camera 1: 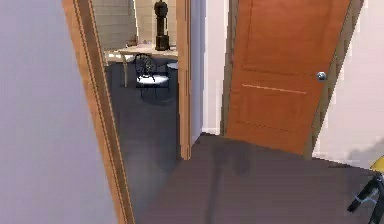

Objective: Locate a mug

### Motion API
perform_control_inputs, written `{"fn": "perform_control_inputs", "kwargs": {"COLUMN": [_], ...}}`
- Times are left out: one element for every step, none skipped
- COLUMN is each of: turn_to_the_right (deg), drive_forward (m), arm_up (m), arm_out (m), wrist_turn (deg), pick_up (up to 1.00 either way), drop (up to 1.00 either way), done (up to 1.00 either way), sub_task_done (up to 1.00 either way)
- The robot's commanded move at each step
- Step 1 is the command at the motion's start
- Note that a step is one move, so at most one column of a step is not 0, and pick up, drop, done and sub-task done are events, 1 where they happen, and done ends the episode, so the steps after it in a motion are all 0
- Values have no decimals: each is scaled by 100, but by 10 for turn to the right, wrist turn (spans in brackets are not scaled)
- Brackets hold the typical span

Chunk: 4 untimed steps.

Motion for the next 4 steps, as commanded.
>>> {"fn": "perform_control_inputs", "kwargs": {"turn_to_the_right": [0,-60,0,-30], "drive_forward": [90,0,55,0], "arm_up": [0,0,0,0], "arm_out": [0,0,0,0], "wrist_turn": [0,0,0,0], "pick_up": [0,0,0,0], "drop": [0,0,0,0], "done": [0,0,0,0], "sub_task_done": [0,0,0,0]}}
